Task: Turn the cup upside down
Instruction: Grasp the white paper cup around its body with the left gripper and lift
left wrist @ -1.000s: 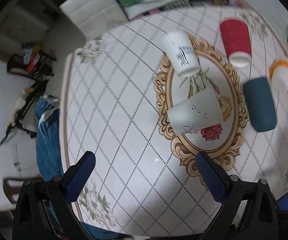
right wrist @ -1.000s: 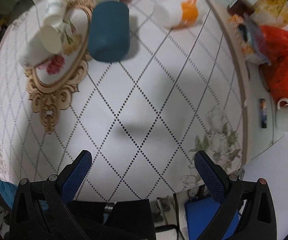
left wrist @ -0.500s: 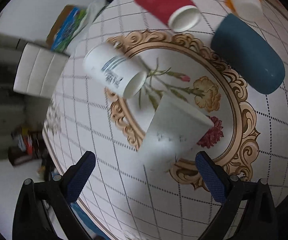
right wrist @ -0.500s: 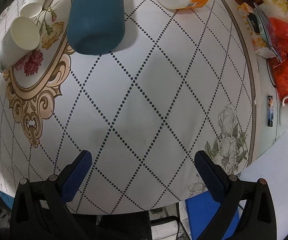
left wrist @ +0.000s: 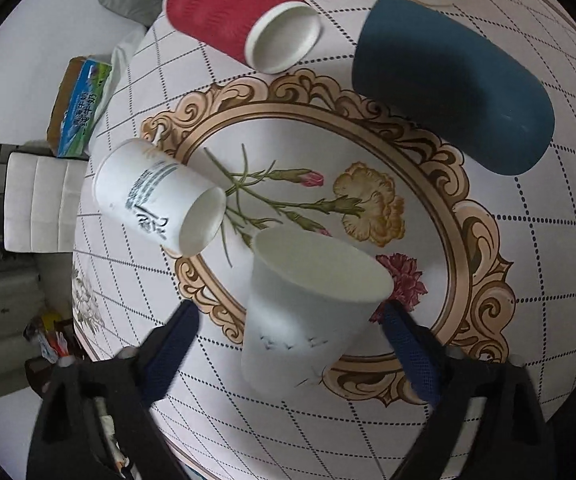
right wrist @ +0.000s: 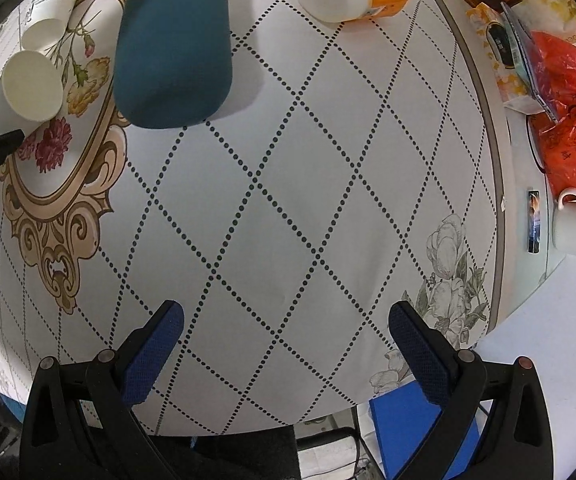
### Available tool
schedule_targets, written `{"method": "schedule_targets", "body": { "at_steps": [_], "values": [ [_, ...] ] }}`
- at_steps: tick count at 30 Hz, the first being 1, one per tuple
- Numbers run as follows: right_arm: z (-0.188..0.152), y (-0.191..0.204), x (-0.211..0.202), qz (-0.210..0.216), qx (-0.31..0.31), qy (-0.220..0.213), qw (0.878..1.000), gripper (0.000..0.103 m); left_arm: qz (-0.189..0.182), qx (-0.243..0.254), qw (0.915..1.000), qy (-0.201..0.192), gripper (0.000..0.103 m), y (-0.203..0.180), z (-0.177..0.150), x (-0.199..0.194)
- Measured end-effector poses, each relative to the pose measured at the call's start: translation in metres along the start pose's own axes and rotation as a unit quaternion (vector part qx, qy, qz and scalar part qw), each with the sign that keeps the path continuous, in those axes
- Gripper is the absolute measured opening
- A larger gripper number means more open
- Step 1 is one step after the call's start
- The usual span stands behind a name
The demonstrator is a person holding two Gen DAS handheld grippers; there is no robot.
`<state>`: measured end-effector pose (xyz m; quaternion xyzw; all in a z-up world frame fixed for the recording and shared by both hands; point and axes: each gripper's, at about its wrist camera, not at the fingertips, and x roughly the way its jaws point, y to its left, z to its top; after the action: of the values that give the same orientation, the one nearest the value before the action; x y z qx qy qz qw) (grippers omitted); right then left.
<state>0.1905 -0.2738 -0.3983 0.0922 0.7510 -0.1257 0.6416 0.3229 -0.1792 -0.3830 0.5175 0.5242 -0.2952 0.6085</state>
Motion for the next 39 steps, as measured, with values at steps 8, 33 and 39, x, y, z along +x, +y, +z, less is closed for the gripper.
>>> {"method": "schedule_targets", "body": {
  "at_steps": [8,33,39],
  "values": [
    [0.011,0.0,-0.001,-0.003,0.003,-0.001,1.0,0.103,-0.014,-0.012,0.9998,0.01,0.065,-0.002,0.005,0.013],
    [0.016,-0.009,-0.02,-0.015,0.028,-0.018,0.999,0.103,-0.155,-0.248,0.9542,0.065,0.063,0.06,-0.035,0.026],
    [0.01,-0.009,-0.016,-0.013,0.025,-0.02,0.999,0.103,-0.231,-0.333,0.9089,0.097,0.063,0.059,-0.072,0.03]
  ]
}}
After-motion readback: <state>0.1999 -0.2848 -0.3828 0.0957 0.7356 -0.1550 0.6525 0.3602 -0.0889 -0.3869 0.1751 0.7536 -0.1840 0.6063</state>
